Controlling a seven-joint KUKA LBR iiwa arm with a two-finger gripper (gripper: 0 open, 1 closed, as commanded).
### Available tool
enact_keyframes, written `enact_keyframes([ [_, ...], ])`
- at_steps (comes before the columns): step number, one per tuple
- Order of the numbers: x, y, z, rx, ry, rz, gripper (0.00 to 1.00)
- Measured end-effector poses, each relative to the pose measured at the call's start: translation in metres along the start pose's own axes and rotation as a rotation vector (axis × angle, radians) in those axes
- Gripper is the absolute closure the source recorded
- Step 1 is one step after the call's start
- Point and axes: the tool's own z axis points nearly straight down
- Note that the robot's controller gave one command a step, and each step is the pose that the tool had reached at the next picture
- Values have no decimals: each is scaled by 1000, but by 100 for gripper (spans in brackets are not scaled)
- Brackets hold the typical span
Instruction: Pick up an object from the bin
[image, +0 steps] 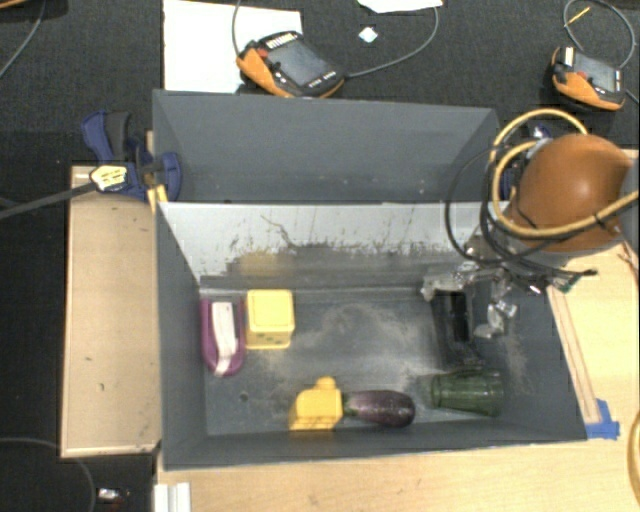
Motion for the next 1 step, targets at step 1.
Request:
enact_keyframes([
  [1,11,-10,30,-10,8,-123,100],
])
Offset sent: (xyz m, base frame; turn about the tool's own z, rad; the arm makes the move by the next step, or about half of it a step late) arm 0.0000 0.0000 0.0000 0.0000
